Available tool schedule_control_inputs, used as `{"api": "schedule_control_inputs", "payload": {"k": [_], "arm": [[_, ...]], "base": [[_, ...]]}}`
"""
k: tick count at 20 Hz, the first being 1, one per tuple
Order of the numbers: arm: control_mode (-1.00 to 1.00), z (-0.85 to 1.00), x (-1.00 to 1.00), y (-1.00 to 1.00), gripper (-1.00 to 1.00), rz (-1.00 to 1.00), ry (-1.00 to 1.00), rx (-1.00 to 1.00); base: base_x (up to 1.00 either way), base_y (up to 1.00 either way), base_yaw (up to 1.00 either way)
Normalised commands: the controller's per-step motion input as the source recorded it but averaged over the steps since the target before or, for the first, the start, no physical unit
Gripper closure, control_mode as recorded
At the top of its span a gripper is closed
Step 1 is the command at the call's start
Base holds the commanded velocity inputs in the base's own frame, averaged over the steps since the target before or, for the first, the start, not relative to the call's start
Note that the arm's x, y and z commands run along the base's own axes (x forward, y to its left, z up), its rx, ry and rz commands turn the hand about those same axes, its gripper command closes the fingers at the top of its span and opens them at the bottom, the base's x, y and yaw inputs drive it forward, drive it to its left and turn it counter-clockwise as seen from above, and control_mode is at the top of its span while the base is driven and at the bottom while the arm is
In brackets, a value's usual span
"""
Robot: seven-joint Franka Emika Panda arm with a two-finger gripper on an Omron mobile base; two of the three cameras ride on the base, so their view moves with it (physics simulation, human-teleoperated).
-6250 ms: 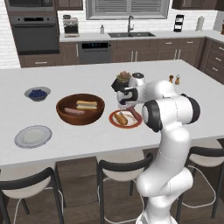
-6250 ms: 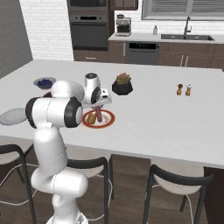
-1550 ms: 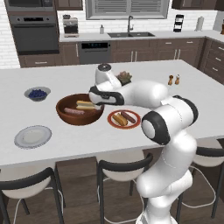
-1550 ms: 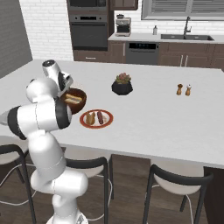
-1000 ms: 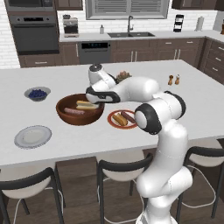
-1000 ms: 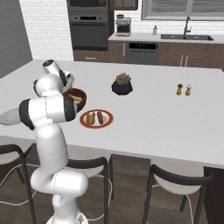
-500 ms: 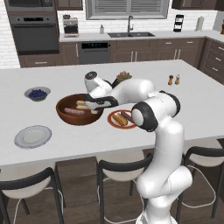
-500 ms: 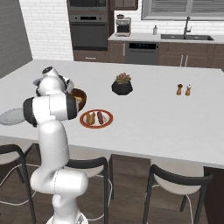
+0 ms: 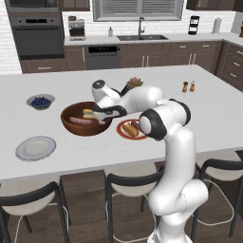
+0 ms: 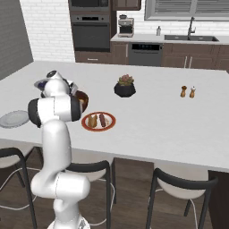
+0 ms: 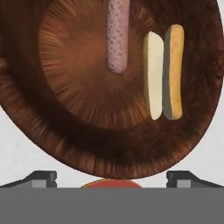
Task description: Place one bun and one sausage from the bowl on each plate.
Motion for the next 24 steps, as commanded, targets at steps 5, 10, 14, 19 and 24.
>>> {"api": "schedule_control_inputs", "payload": {"k": [5, 10, 14, 19, 24], "arm": [[-1.0, 0.0, 0.4, 0.0, -1.0, 0.0, 0.0, 0.0], [-1.0, 0.0, 0.29, 0.0, -1.0, 0.0, 0.0, 0.0], [-1.0, -0.13, 0.0, 0.0, -1.0, 0.0, 0.0, 0.0], [-1.0, -0.2, 0.0, 0.06, -1.0, 0.0, 0.0, -0.01], [-1.0, -0.09, 0.03, 0.04, -1.0, 0.0, 0.0, 0.0]], "base": [[0.0, 0.0, 0.0], [0.0, 0.0, 0.0], [0.0, 0.0, 0.0], [0.0, 0.0, 0.0], [0.0, 0.0, 0.0]]}}
